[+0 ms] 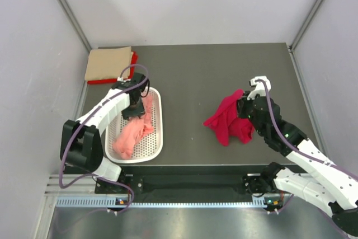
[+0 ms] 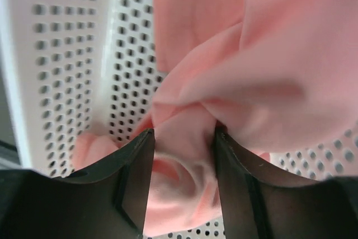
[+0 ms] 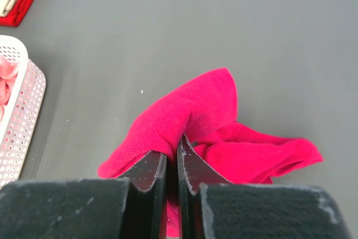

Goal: Fold and stack the t-shirts

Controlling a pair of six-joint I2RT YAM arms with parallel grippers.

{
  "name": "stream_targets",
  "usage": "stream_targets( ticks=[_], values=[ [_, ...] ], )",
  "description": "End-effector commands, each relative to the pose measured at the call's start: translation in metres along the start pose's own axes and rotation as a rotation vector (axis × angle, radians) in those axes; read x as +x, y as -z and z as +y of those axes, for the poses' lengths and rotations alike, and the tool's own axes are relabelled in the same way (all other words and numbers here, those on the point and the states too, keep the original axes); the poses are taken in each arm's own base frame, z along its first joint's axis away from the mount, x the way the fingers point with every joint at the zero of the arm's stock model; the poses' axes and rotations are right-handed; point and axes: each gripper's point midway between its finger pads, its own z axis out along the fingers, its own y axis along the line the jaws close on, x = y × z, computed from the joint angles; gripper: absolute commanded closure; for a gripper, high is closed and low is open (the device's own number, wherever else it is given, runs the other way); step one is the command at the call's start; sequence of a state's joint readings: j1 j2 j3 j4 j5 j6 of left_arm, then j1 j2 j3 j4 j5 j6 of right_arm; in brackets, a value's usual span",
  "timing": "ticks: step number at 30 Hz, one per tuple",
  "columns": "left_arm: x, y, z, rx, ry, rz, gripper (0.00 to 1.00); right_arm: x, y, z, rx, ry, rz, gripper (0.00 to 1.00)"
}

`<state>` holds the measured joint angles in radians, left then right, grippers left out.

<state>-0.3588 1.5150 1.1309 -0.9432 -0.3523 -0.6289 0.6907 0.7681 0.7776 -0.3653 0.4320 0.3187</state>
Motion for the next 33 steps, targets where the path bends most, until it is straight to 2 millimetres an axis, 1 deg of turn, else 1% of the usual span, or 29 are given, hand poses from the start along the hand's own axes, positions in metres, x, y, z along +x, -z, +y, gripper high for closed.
stream_targets(
  ticks=[1, 2, 3, 4, 5, 7, 8, 9, 10, 11, 12, 13, 15, 16, 17, 19, 20, 21, 22, 23, 24, 25, 27, 28, 30, 31, 32, 33],
  values=[
    [-0.014, 0.014, 0.024, -0.088, 0.053, -0.037, 0.47, -0.013, 0.004, -0.001, -0.003, -0.035, -0.047, 1.00],
    [-0.028, 0.029, 0.016, -0.046, 0.049, -0.069, 0.46, -0.013, 0.005, -0.001, -0.004, -0.035, -0.046, 1.00],
    [-0.033, 0.039, 0.009, -0.018, 0.027, -0.086, 0.45, -0.015, 0.006, -0.002, -0.004, -0.038, -0.051, 1.00],
    [-0.036, 0.054, 0.002, 0.022, 0.005, -0.114, 0.44, -0.014, 0.006, -0.001, -0.008, -0.037, -0.049, 1.00],
    [-0.040, 0.074, -0.019, 0.088, -0.053, -0.161, 0.43, -0.016, 0.006, -0.001, -0.007, -0.038, -0.051, 1.00],
    [-0.040, 0.097, -0.043, 0.171, -0.100, -0.199, 0.39, -0.016, 0.006, -0.001, -0.008, -0.040, -0.054, 1.00],
    [-0.028, 0.106, -0.061, 0.224, -0.145, -0.186, 0.38, -0.017, 0.006, 0.000, -0.010, -0.040, -0.055, 1.00],
    [-0.022, 0.109, -0.069, 0.245, -0.157, -0.177, 0.38, -0.017, 0.005, 0.000, -0.010, -0.040, -0.054, 1.00],
    [-0.016, 0.105, -0.077, 0.245, -0.173, -0.160, 0.38, -0.017, 0.005, 0.000, -0.010, -0.040, -0.054, 1.00],
    [-0.004, 0.106, -0.087, 0.256, -0.203, -0.147, 0.38, -0.017, 0.004, 0.001, -0.009, -0.040, -0.052, 1.00],
    [0.002, 0.101, -0.090, 0.249, -0.214, -0.131, 0.38, -0.017, 0.003, 0.002, -0.012, -0.039, -0.050, 1.00],
    [0.012, 0.087, -0.092, 0.221, -0.233, -0.099, 0.38, -0.017, 0.003, 0.002, -0.013, -0.038, -0.048, 1.00],
    [0.021, 0.073, -0.092, 0.178, -0.234, -0.072, 0.39, -0.018, 0.003, 0.003, -0.014, -0.037, -0.048, 1.00],
    [0.030, 0.061, -0.091, 0.146, -0.250, -0.046, 0.40, -0.018, 0.003, 0.003, -0.016, -0.037, -0.047, 1.00],
    [0.031, 0.056, -0.092, 0.139, -0.250, -0.043, 0.40, -0.017, 0.003, 0.002, -0.014, -0.037, -0.048, 1.00],
    [0.037, 0.042, -0.088, 0.095, -0.263, -0.034, 0.42, -0.018, 0.004, 0.002, -0.015, -0.034, -0.052, 1.00],
    [0.037, 0.038, -0.087, 0.084, -0.266, -0.035, 0.43, -0.016, 0.004, 0.001, -0.014, -0.031, -0.048, 1.00],
    [0.038, 0.035, -0.089, 0.084, -0.270, -0.035, 0.44, -0.016, 0.004, 0.001, -0.013, -0.031, -0.048, 1.00],
    [0.042, 0.029, -0.092, 0.082, -0.283, -0.015, 0.46, -0.016, 0.004, 0.001, -0.010, -0.031, -0.051, 1.00],
    [0.043, 0.026, -0.093, 0.079, -0.296, -0.011, 0.51, -0.017, 0.004, 0.001, -0.012, -0.033, -0.053, 1.00],
    [0.044, 0.024, -0.089, 0.058, -0.305, -0.006, 0.58, -0.018, 0.004, 0.001, -0.011, -0.031, -0.053, 1.00],
    [0.038, 0.020, -0.081, 0.002, -0.317, -0.032, 0.66, -0.019, 0.005, 0.001, -0.013, -0.032, -0.055, 1.00],
    [0.030, 0.020, -0.066, -0.068, -0.343, -0.057, 0.82, -0.022, 0.008, 0.001, -0.017, -0.037, -0.062, 1.00],
    [0.019, 0.022, -0.052, -0.137, -0.359, -0.113, 0.85, -0.023, 0.009, 0.001, -0.017, -0.039, -0.066, 1.00],
    [0.008, 0.028, -0.038, -0.168, -0.391, -0.158, 0.91, -0.025, 0.011, 0.000, -0.021, -0.045, -0.079, 1.00],
    [0.005, 0.027, -0.034, -0.172, -0.384, -0.160, 0.93, -0.025, 0.012, 0.000, -0.023, -0.046, -0.082, 1.00],
    [0.000, 0.022, -0.024, -0.166, -0.365, -0.130, 0.95, -0.023, 0.013, -0.001, -0.024, -0.044, -0.080, 1.00],
    [-0.004, 0.023, -0.018, -0.150, -0.347, -0.127, 0.97, -0.023, 0.014, -0.001, -0.025, -0.042, -0.082, 1.00]
  ],
)
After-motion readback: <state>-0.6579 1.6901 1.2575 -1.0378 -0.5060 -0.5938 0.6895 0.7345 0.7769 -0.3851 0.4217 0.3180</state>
